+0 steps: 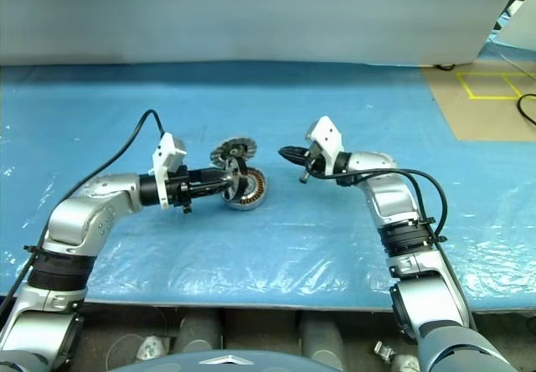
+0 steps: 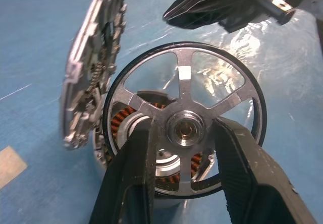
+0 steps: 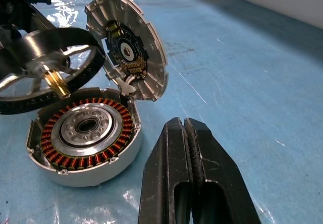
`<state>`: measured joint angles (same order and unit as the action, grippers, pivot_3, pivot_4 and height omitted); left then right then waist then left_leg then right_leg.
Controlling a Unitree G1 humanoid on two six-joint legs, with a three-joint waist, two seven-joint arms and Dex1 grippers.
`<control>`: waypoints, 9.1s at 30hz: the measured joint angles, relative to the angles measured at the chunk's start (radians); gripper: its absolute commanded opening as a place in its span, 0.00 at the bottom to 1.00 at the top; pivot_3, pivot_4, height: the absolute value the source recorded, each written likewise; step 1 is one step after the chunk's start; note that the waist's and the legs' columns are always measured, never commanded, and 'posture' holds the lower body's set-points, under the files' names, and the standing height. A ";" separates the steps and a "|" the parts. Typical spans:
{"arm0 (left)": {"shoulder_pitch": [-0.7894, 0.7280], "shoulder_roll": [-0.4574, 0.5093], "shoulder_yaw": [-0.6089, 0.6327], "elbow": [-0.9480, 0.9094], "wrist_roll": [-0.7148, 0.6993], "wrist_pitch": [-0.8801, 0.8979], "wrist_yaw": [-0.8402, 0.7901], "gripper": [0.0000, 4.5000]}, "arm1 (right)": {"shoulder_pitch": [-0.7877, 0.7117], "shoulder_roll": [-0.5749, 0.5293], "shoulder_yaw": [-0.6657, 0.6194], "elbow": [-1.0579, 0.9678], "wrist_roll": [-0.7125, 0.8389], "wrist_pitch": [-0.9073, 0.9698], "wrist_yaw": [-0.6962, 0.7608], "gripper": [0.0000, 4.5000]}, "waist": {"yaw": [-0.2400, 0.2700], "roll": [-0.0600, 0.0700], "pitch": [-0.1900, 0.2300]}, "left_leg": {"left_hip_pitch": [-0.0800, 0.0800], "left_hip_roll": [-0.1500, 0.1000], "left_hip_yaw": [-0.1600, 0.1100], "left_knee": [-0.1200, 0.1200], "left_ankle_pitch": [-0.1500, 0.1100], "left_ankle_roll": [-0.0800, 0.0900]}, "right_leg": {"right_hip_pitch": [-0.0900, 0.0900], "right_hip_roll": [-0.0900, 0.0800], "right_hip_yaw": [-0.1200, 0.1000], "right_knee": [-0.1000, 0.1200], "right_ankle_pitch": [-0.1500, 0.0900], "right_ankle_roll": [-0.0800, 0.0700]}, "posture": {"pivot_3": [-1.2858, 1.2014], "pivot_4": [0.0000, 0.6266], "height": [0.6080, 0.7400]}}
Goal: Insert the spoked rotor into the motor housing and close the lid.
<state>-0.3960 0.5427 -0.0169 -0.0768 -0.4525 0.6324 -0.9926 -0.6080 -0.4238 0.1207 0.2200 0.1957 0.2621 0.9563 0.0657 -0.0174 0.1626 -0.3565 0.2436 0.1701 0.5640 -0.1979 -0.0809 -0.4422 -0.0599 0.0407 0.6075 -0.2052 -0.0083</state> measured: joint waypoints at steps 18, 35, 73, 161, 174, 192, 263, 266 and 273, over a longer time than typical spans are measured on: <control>-0.005 0.058 -0.083 0.027 0.076 -0.045 -0.005 0.31 | 0.034 -0.013 0.000 -0.001 -0.001 -0.004 0.001 0.00 | 0.001 0.000 0.000 | 0.003 0.000 0.000 0.000 0.000 0.000 | 0.002 0.000 0.001 0.001 0.000 0.000 | 0.52 0.24 1.00; -0.065 -0.007 -0.020 0.013 0.011 0.036 0.080 0.73 | 0.029 -0.012 0.003 0.036 -0.017 -0.055 0.004 0.00 | 0.002 0.000 0.000 | 0.003 0.000 0.000 0.001 0.000 0.000 | 0.002 0.000 0.001 0.001 0.000 0.000 | 0.52 0.24 1.00; 0.159 -0.224 -0.081 -0.112 0.045 -0.184 0.286 0.01 | 0.009 -0.005 0.009 0.072 -0.036 -0.084 0.002 0.00 | 0.000 0.000 0.000 | 0.002 0.000 0.000 0.002 0.000 0.001 | 0.002 0.000 0.001 0.001 0.000 0.000 | 0.52 0.24 1.00; 0.115 -0.140 0.018 0.052 0.041 -0.444 -0.021 0.01 | 0.034 0.079 0.033 -0.137 0.047 0.048 -0.006 0.00 | -0.021 0.001 0.000 | 0.003 0.000 0.000 -0.001 0.000 0.000 | 0.002 0.000 0.000 0.000 0.000 0.000 | 0.52 0.24 1.00; 0.479 -0.091 0.065 -0.254 0.055 -0.423 0.168 0.00 | -0.047 0.162 0.136 0.041 -0.003 -0.033 0.069 0.82 | -0.023 0.001 0.000 | 0.003 0.001 0.000 -0.001 -0.001 0.001 | 0.002 0.000 0.000 -0.001 0.000 0.000 | 0.52 0.24 1.00; 0.556 -0.076 0.098 -0.295 0.044 -0.429 0.221 0.00 | -0.071 0.169 0.210 0.178 -0.139 -0.140 0.074 0.99 | -0.025 0.001 0.000 | 0.004 0.001 0.000 -0.001 -0.001 0.001 | 0.002 0.000 0.001 -0.001 0.000 0.000 | 0.52 0.24 1.00; 0.419 -0.120 -0.006 -0.184 0.156 -0.425 0.337 0.00 | -0.066 0.189 0.252 0.224 -0.197 -0.229 0.016 0.66 | -0.023 0.003 -0.005 | 0.008 0.001 0.000 0.006 -0.003 0.004 | 0.006 -0.001 0.002 0.005 0.000 0.000 | 0.52 0.24 1.00; 0.408 -0.130 -0.026 -0.164 0.183 -0.426 0.352 0.00 | -0.061 0.189 0.252 0.217 -0.197 -0.229 0.011 0.66 | -0.024 0.003 -0.005 | 0.008 0.001 0.000 0.006 -0.003 0.004 | 0.006 -0.001 0.002 0.005 0.000 0.000 | 0.52 0.24 1.00; 0.397 -0.181 -0.070 -0.130 0.238 -0.423 0.406 0.00 | -0.060 0.191 0.251 0.217 -0.196 -0.227 0.002 0.66 | -0.023 0.004 -0.005 | 0.008 0.001 0.000 0.006 -0.003 0.004 | 0.006 -0.001 0.002 0.005 0.000 0.000 | 0.52 0.24 1.00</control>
<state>0.0009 0.3618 -0.0869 -0.2064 -0.2148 0.2098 -0.5866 -0.6684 -0.2324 0.3717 0.4372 -0.0007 0.0354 0.9580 0.0431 -0.0139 0.1576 -0.3489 0.2443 0.1704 0.5702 -0.2005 -0.0765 -0.4361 -0.0608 0.0424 0.6128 -0.2053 -0.0085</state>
